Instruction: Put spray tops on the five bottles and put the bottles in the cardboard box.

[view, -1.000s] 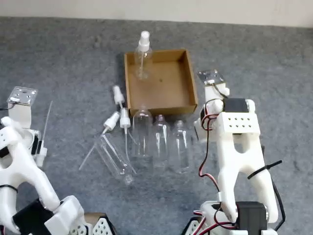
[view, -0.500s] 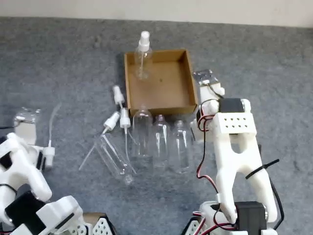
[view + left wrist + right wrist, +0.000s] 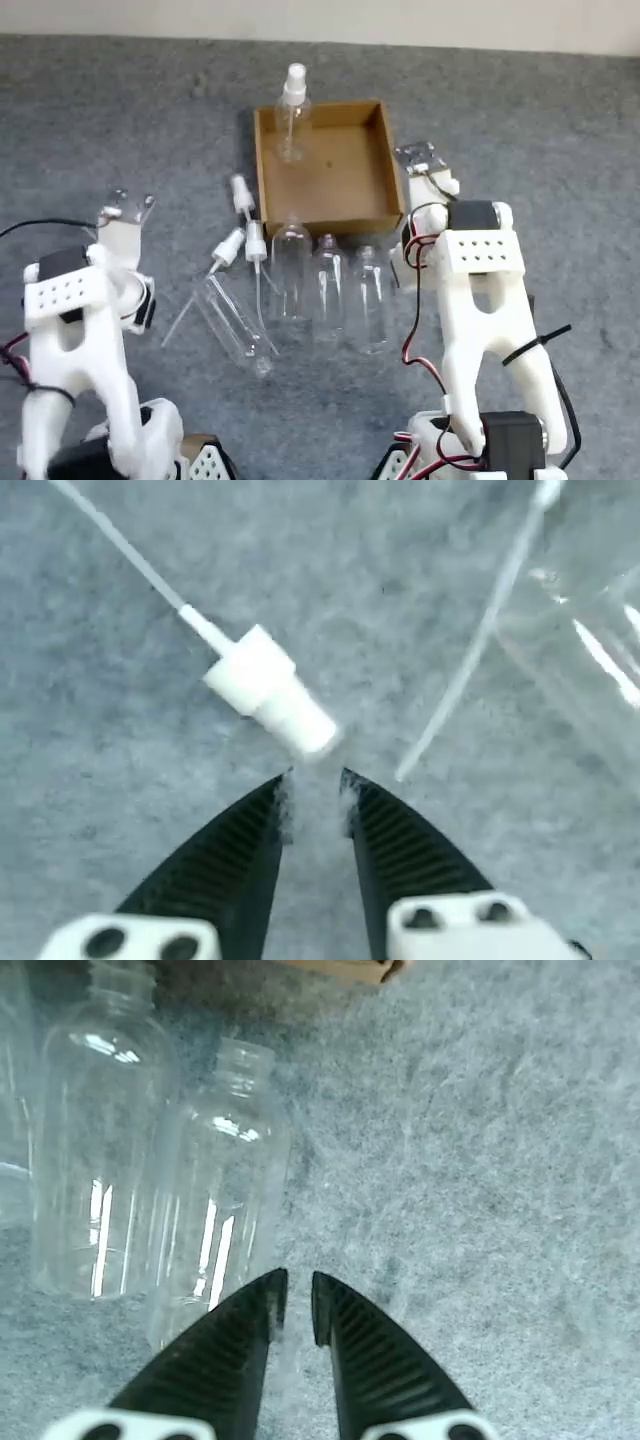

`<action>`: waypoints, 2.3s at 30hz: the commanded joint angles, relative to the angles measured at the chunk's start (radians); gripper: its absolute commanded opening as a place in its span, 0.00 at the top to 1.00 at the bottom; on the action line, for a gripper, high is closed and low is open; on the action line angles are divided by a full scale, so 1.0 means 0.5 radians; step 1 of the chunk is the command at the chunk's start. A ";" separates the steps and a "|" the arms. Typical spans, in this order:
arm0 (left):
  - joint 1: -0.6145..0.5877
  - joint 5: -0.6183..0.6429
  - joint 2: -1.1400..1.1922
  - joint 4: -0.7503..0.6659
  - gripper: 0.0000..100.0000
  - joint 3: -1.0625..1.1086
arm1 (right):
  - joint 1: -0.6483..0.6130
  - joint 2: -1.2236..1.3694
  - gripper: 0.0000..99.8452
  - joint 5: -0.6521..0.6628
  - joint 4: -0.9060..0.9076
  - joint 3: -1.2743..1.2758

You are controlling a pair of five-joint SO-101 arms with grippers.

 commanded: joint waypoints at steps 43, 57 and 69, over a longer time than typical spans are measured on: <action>-0.161 -3.032 0.698 -0.951 0.81 -0.091 | -0.127 -0.084 0.99 0.021 0.048 -0.008; -0.321 -1.553 0.367 -0.964 0.87 -0.287 | -0.127 -0.084 0.99 0.021 0.048 -0.008; 0.014 -0.322 0.247 -1.998 0.87 0.259 | -0.127 -0.084 0.99 0.018 0.048 -0.008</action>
